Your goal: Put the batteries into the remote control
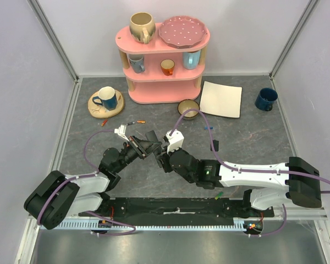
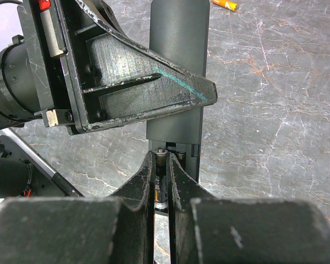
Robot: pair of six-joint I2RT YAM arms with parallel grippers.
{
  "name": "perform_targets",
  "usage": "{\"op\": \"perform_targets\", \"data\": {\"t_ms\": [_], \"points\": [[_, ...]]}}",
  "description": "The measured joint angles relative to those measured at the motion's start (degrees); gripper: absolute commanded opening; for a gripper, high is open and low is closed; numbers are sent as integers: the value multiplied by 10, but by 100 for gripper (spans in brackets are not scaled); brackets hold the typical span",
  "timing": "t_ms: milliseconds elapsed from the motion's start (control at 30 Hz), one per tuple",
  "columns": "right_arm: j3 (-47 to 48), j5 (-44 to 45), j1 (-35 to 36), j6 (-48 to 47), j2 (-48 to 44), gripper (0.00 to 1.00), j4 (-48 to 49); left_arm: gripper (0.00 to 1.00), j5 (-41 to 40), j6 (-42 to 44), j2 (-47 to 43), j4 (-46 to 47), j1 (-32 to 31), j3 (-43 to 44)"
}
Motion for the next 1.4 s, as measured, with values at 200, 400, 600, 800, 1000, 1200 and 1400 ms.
{"op": "perform_targets", "data": {"t_ms": [200,400,600,800,1000,1200,1400], "points": [[12,3,0,4,0,18,-20,2,0,0,0,3,0,0],[32,9,1,5,1,21,-47,2,0,0,0,17,0,0],[45,18,2,6,5,27,-64,2,-4,0,0,28,0,0],[51,20,4,10,7,32,-81,2,-12,-1,0,39,0,0],[57,23,6,11,8,39,-93,2,-15,-1,0,41,0,0],[69,24,8,10,12,45,-107,2,-15,-1,0,42,0,0],[80,29,8,10,12,49,-121,2,-15,-1,1,50,0,0]]}}
